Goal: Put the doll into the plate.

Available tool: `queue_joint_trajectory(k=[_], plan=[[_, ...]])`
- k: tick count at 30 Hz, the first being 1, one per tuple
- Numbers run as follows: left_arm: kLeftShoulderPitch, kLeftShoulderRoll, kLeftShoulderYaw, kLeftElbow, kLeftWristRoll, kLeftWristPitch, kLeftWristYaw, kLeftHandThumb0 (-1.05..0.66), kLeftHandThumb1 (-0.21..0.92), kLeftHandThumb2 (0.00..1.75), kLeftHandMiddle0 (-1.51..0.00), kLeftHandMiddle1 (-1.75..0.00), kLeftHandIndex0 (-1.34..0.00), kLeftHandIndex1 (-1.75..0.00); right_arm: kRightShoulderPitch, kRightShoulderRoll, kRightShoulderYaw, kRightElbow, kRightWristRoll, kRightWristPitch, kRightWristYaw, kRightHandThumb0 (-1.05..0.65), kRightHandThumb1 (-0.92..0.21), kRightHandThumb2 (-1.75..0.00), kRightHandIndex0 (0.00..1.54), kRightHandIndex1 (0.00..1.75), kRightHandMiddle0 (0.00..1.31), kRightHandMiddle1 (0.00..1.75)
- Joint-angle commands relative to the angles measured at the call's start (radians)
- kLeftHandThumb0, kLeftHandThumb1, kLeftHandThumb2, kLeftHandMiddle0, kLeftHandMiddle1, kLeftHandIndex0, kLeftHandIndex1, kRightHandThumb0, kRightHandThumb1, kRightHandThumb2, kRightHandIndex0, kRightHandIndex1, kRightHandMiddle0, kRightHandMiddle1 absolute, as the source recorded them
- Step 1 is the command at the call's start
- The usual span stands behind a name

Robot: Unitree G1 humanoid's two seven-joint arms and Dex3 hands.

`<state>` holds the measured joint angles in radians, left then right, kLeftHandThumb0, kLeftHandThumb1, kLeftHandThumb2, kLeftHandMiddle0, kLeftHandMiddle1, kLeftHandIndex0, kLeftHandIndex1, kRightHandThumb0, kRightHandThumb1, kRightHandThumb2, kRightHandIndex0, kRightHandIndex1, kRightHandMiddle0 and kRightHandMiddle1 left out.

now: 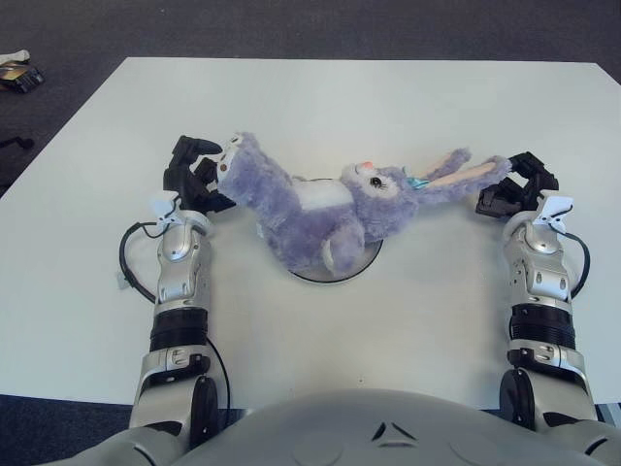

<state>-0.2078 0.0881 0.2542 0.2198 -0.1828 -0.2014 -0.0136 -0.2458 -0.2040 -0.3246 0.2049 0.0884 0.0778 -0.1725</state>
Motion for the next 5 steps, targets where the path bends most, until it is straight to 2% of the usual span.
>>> queue_joint_trajectory(k=[1,5], plan=[[0.045,-0.01,-0.006,0.012,0.012,0.018,0.012,-0.01,0.22,1.43,-0.58,-1.75,-0.55,-1.74,0.016,0.032,-0.011,0.032,0.015,-0.058,-0.007,-0.01,0.02,-1.71,0.85,1.75,0.64,1.75],[0.048,-0.007,-0.01,0.016,0.019,0.023,0.013,-0.02,0.16,1.51,-0.74,-1.75,-0.51,-1.72,-0.001,0.05,-0.024,0.11,0.034,-0.144,0.001,-0.01,0.05,-1.74,0.88,1.75,0.68,1.74]])
